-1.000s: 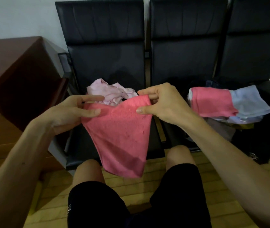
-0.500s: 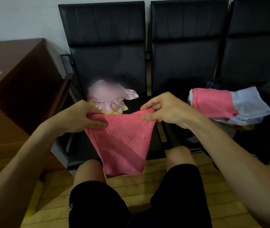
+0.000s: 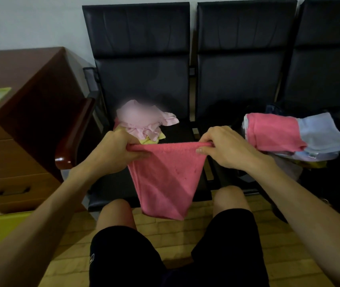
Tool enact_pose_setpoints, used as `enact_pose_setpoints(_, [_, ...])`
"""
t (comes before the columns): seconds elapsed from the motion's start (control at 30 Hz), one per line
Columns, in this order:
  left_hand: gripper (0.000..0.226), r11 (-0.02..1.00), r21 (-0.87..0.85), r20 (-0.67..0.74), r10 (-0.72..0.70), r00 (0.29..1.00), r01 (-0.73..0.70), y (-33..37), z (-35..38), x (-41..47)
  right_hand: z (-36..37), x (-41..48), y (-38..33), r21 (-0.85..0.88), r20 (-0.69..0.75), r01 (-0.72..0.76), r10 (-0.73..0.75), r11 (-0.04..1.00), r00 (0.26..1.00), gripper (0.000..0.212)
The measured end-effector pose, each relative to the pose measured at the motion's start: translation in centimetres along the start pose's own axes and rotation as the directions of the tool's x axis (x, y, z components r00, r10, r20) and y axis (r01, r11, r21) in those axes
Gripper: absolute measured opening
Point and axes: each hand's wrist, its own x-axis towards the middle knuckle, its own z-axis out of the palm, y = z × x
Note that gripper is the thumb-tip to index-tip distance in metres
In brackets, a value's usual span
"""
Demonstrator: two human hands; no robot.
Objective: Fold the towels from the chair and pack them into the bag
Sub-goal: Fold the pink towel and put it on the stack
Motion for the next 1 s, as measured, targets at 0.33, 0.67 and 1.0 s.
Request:
enact_pose_setpoints(0.33, [0.021, 0.867, -0.498, -0.172, -0.124, 0.977, 0.023, 0.8, 1.0, -2.0, 0.7, -0.5, 3.1, 0.495, 0.189, -0.058, -0.042, 0.867, 0.981, 0.024])
enact_pose_setpoints(0.67, [0.015, 0.427, -0.895, -0.199, -0.124, 0.972, -0.129, 3.1, 2.5, -1.8, 3.1, -2.5, 0.9, 0.981, 0.067, -0.087, 0.119, 0.175, 0.991, 0.065])
enact_pose_setpoints(1.0, [0.014, 0.579, -0.793, -0.363, -0.194, 0.911, -0.192, 4.0, 2.8, -0.1, 9.0, -6.1, 0.0, 0.937, 0.271, -0.329, 0.349, 0.116, 0.897, 0.029])
